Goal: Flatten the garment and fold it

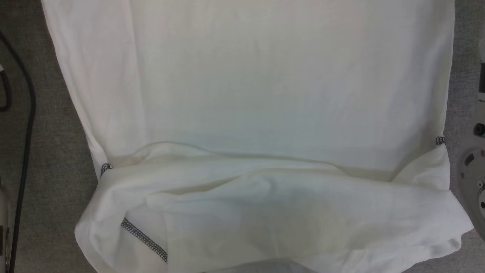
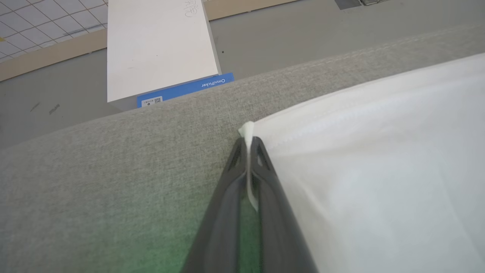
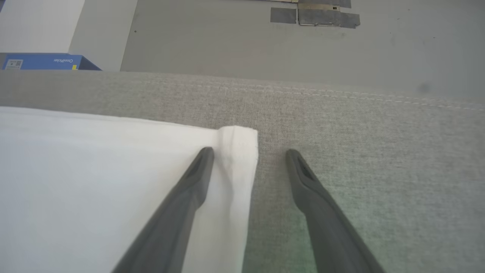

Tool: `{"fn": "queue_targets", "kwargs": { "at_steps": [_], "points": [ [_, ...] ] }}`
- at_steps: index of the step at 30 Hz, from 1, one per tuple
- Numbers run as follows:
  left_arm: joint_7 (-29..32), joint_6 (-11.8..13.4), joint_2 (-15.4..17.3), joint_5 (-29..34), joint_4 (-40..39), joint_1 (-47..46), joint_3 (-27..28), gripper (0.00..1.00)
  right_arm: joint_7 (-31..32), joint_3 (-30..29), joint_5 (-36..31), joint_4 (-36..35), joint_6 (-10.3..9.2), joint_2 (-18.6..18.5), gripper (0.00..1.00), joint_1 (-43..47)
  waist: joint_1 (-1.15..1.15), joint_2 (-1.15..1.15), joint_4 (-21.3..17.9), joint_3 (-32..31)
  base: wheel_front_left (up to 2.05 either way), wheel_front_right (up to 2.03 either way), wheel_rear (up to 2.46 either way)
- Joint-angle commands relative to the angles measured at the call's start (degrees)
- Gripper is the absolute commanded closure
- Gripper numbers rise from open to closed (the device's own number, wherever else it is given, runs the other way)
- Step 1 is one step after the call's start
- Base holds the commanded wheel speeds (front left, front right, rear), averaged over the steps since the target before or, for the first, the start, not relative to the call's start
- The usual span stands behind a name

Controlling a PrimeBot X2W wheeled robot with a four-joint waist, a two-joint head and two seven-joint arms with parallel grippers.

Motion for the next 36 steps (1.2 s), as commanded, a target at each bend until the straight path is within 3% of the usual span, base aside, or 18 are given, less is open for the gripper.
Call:
{"fn": "queue_targets", "kwargs": {
  "at_steps": [1,2,3,4,8,14,18,24,30,36],
  "points": [
    [0.27,-0.32,0.27,-0.26,1.64,0.66,-0.42,1.00,2.06,0.39,-1.26,0.92,-0.08,0.14,0.59,0.50,0.00,0.00,0.07,0.11,0.00,0.00,0.00],
    [0.15,-0.37,0.33,-0.31,1.80,0.66,-0.42,1.00,2.99,0.78,-2.12,0.76,-0.08,0.14,0.70,0.48,0.00,0.00,-0.04,0.09,0.00,0.00,0.00],
    [0.04,-0.42,0.42,-0.36,1.98,0.68,-0.44,1.00,3.93,1.47,-3.31,0.44,-0.08,0.14,0.94,0.54,0.00,0.00,-0.19,0.05,0.00,0.00,0.00],
    [-0.04,-0.46,0.48,-0.42,2.11,0.71,-0.44,1.00,4.38,2.03,-4.09,0.06,-0.08,0.14,1.00,0.62,0.00,0.00,-0.31,0.00,0.00,0.00,0.00],
    [-1.58,-0.34,0.71,-0.28,2.39,0.64,-0.29,1.00,2.81,3.24,-5.09,-2.24,-0.08,0.14,1.00,1.40,0.00,0.00,-0.56,-0.31,0.00,0.00,0.00],
    [-10.18,-0.71,0.77,0.51,2.62,1.50,0.40,1.00,-7.59,7.03,-3.16,-5.60,-0.08,-0.94,1.00,5.01,0.00,0.00,-0.81,-2.55,0.00,0.00,0.00],
    [-18.69,-2.74,0.32,-0.22,1.90,5.65,0.34,1.00,-18.11,12.12,2.04,-9.71,-0.08,-3.06,1.00,10.93,0.00,0.00,-0.54,-6.58,0.00,0.00,0.00],
    [-27.32,-4.54,0.82,-2.63,-3.06,15.93,0.31,1.00,-27.63,16.68,9.48,-18.47,-0.08,-7.36,1.00,22.50,0.00,0.00,-0.15,-13.80,0.00,0.00,0.00],
    [-31.60,-4.46,0.50,-5.61,-11.62,29.42,0.85,1.00,-31.38,17.50,13.94,-28.83,-0.08,-12.62,1.00,36.16,0.00,0.00,1.19,-21.16,0.00,0.00,0.00],
    [-33.74,-1.61,-0.76,-8.89,-18.33,43.09,2.42,1.00,-29.33,13.80,16.21,-36.47,-0.08,-14.83,1.00,49.86,0.00,0.00,2.60,-28.21,0.00,0.00,0.00]
  ]
}}
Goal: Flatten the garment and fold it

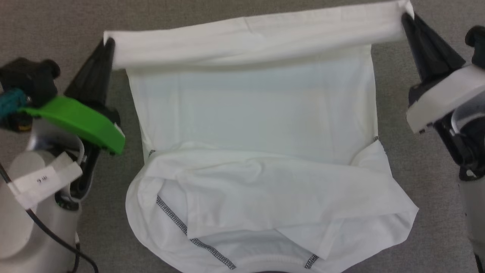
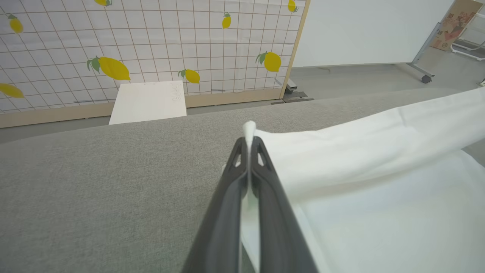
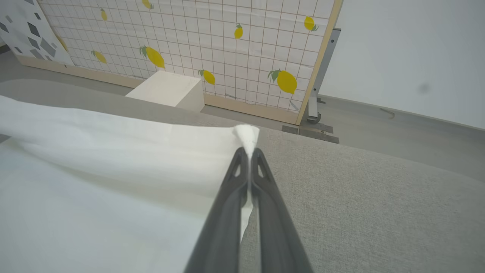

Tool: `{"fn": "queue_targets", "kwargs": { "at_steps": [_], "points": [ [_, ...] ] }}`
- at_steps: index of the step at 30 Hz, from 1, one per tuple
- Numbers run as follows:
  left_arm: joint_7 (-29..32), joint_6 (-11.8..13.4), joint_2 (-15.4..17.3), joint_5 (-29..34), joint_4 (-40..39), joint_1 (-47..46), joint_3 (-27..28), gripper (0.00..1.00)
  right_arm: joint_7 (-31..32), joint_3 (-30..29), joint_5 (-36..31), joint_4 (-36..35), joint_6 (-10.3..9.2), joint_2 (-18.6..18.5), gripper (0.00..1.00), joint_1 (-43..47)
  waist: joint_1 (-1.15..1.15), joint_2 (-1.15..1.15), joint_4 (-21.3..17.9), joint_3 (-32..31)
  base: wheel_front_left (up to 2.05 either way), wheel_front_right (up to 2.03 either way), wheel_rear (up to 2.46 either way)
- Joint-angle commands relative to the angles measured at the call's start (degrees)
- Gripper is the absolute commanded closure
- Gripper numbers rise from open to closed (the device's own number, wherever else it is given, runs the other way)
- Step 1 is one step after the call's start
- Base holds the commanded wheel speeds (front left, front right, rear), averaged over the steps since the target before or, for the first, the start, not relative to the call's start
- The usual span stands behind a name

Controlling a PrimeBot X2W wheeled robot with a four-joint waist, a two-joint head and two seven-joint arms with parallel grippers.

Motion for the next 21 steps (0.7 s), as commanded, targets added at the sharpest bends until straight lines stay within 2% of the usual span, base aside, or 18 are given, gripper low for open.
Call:
{"fn": "queue_targets", "kwargs": {
  "at_steps": [1,6,13,21],
  "points": [
    [-0.21,0.61,-0.29,-0.99,-1.07,3.19,0.13,1.00,0.72,-0.87,0.65,-1.46,-0.09,-0.10,1.00,2.69,0.01,0.00,2.04,-7.48,0.00,0.00,0.00],
    [0.04,1.06,-1.14,-4.67,-3.49,14.37,-0.11,1.00,5.34,-4.30,2.22,-6.59,-0.09,0.18,1.00,13.67,0.01,0.00,3.17,-11.76,0.00,0.00,0.00],
    [-0.15,1.30,-2.84,-7.85,-2.82,24.84,-1.66,1.00,11.95,-9.24,2.11,-12.31,-0.09,1.26,1.00,28.19,0.01,0.00,4.88,-15.62,0.00,0.00,0.00],
    [0.17,1.68,-3.67,-9.82,-0.57,32.84,-3.15,1.00,16.10,-11.74,1.00,-12.45,-0.09,3.96,1.00,37.73,0.01,0.00,5.76,-17.72,0.00,0.00,0.00]
  ]
}}
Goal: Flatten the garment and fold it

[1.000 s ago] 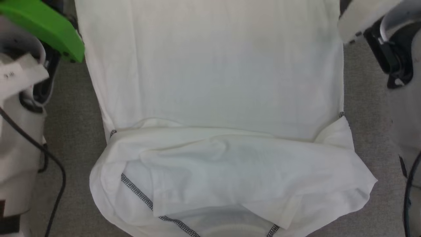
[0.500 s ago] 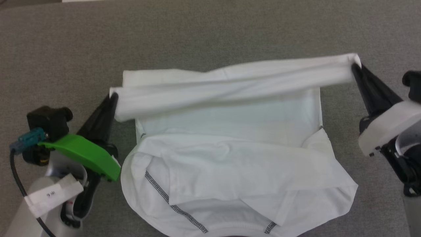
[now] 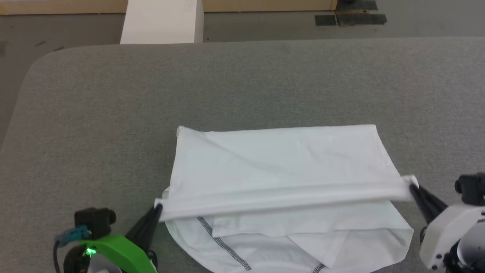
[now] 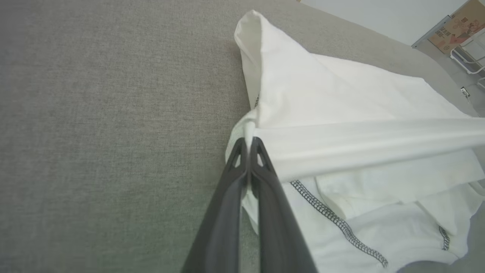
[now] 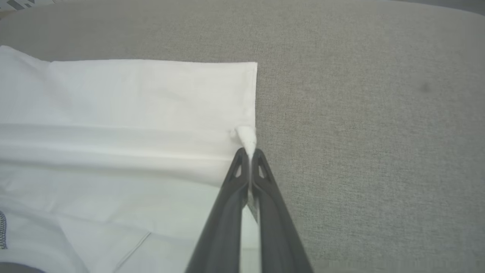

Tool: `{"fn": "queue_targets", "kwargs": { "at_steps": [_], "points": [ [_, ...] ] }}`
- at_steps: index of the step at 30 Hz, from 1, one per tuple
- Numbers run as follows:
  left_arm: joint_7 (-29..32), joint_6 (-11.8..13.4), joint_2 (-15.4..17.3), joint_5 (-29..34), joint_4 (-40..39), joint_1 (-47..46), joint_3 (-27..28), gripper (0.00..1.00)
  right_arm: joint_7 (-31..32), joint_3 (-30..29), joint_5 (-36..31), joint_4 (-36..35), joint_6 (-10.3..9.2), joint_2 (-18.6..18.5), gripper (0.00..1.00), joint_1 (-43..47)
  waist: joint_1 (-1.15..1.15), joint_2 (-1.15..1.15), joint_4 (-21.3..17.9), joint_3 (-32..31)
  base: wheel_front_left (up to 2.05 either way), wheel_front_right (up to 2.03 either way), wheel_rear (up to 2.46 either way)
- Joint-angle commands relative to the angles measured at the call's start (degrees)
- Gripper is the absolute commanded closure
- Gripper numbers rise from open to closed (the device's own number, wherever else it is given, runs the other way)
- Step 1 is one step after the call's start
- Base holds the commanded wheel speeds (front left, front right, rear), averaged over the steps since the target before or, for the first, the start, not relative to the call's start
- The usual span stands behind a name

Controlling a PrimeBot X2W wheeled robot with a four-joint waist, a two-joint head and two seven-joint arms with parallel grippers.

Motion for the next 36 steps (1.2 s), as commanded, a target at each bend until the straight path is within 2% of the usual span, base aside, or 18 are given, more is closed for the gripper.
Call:
{"fn": "queue_targets", "kwargs": {
  "at_steps": [1,9,17,20,21,22,23,29,32,36],
  "points": [
    [0.26,0.14,0.00,-0.45,0.57,1.51,-0.15,1.00,0.97,-0.83,-0.35,0.10,-0.09,0.73,1.00,1.74,0.01,0.00,0.95,-1.00,0.00,0.00,0.00],
    [2.78,-1.17,-0.04,-0.82,3.83,4.62,-3.77,1.00,7.52,-3.60,-1.01,0.92,-0.09,4.57,1.00,8.80,0.01,0.00,2.09,-2.42,0.00,0.00,0.00],
    [2.86,-2.85,-1.24,0.71,9.16,2.89,-7.63,1.00,8.73,-2.69,-2.18,5.31,-0.09,6.50,1.00,10.32,0.01,0.00,2.46,-2.40,0.00,0.00,0.00],
    [2.31,-2.73,-1.55,1.03,11.21,2.30,-7.83,1.00,9.04,-3.05,-2.76,7.27,-0.09,6.90,1.00,10.19,0.01,0.00,2.40,-2.43,0.00,0.00,0.00],
    [2.04,-2.49,-1.55,1.32,11.96,2.13,-7.81,0.62,8.98,-3.38,-3.04,7.68,-0.09,7.09,0.71,10.10,0.01,0.00,2.40,-2.54,0.00,0.00,0.00],
    [1.82,-2.22,-1.57,1.50,12.54,2.04,-7.74,0.15,8.94,-3.68,-3.28,7.93,-0.09,7.20,0.00,10.10,0.01,0.00,2.40,-2.70,0.00,0.00,0.00],
    [1.51,-1.95,-1.61,1.64,13.14,1.99,-7.62,0.00,9.03,-4.34,-3.67,8.15,-0.09,7.39,0.00,10.19,0.01,0.00,2.42,-2.96,0.00,0.00,0.00],
    [-2.64,1.28,-1.66,3.22,14.49,1.39,-5.31,0.00,7.87,-7.81,-4.96,7.58,-0.09,8.37,0.00,10.67,0.01,0.00,3.02,-5.03,0.00,0.00,0.00],
    [-7.92,2.93,-2.50,4.29,13.54,0.42,-3.28,0.00,6.15,-9.71,-4.26,6.35,-0.09,9.42,0.00,10.90,0.01,0.00,3.73,-6.19,0.00,0.00,0.00],
    [-15.70,3.91,-4.01,6.38,11.91,-1.58,-1.72,0.00,2.80,-12.03,-2.06,4.02,-0.09,10.68,0.00,10.67,0.01,0.00,4.41,-7.39,0.00,0.00,0.00]
  ]
}}
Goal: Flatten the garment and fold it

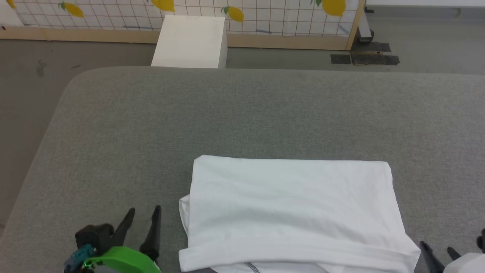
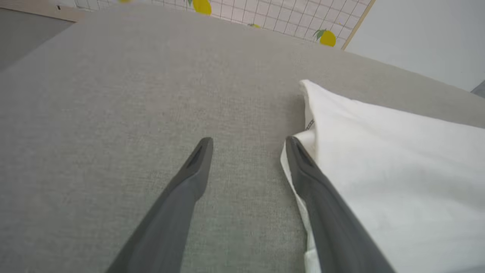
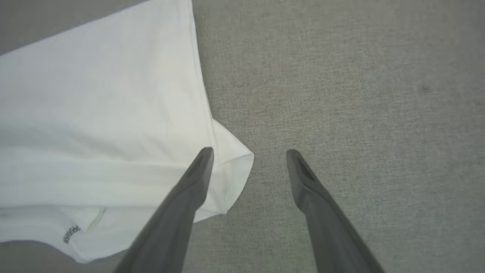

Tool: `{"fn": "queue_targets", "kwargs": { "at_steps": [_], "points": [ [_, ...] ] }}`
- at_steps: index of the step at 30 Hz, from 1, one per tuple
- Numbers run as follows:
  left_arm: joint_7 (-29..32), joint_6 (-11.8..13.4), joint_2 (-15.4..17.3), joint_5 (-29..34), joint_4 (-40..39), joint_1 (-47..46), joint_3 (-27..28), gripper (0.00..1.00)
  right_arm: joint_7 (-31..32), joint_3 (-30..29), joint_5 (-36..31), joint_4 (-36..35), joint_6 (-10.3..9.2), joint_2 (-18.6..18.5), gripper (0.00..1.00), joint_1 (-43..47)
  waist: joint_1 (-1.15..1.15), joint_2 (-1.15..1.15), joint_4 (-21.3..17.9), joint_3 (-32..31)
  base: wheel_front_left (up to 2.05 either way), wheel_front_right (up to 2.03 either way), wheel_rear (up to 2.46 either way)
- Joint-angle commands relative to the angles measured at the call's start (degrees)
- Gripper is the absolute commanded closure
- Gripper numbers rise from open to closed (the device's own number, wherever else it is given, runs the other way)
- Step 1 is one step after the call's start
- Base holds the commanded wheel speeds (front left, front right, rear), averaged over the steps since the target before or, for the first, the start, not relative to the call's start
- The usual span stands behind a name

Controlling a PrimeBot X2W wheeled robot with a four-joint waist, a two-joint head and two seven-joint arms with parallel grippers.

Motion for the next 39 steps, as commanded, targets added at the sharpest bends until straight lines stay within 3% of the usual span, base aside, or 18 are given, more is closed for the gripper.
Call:
{"fn": "queue_targets", "kwargs": {
  "at_steps": [1,6,13,19,29,37,38,39],
  "points": [
    [-1.95,0.27,-0.80,1.14,-0.41,-1.72,0.48,0.00,-1.29,-0.52,1.31,-0.93,-0.09,0.38,0.00,-0.10,0.00,0.00,0.64,-0.92,0.00,0.00,0.00],
    [-5.53,0.31,-2.97,4.58,-1.52,-5.61,2.20,0.00,-5.86,-0.77,8.59,-0.90,-0.09,0.62,0.00,-2.05,0.00,0.00,0.62,-1.61,0.00,0.00,0.00],
    [-5.89,-0.93,-7.26,11.41,-2.60,-9.53,7.78,0.00,-7.34,0.12,17.21,5.27,-0.09,0.64,0.00,-6.38,0.00,0.00,-0.04,-1.71,0.00,0.00,0.00],
    [-5.91,-3.02,-10.62,15.79,-1.82,-10.04,11.97,0.00,-2.35,-0.46,19.06,13.77,-0.09,0.65,0.00,-11.30,0.00,0.00,-0.57,-0.73,0.00,0.00,0.00],
    [-5.91,-6.72,-13.80,19.72,0.08,-10.54,15.70,0.00,8.56,-1.64,12.03,22.97,-0.09,0.65,0.00,-17.85,0.00,0.00,0.49,1.28,0.00,0.00,0.00],
    [-5.91,-7.90,-14.77,20.92,0.52,-10.75,17.70,0.00,17.53,3.04,17.14,25.39,-0.09,0.65,0.00,-18.78,0.00,0.00,0.62,1.76,0.00,0.00,0.00],
    [-5.91,-8.03,-14.89,21.02,0.61,-10.78,17.85,0.00,18.49,3.83,17.95,25.48,-0.09,0.65,0.13,-18.69,0.00,0.00,0.64,1.77,0.00,0.00,0.00],
    [-5.91,-8.13,-14.98,21.11,0.71,-10.80,17.94,0.00,19.03,4.36,18.24,25.41,-0.09,0.65,0.50,-18.58,0.00,0.00,0.66,1.77,0.00,0.00,0.00]
  ]
}}
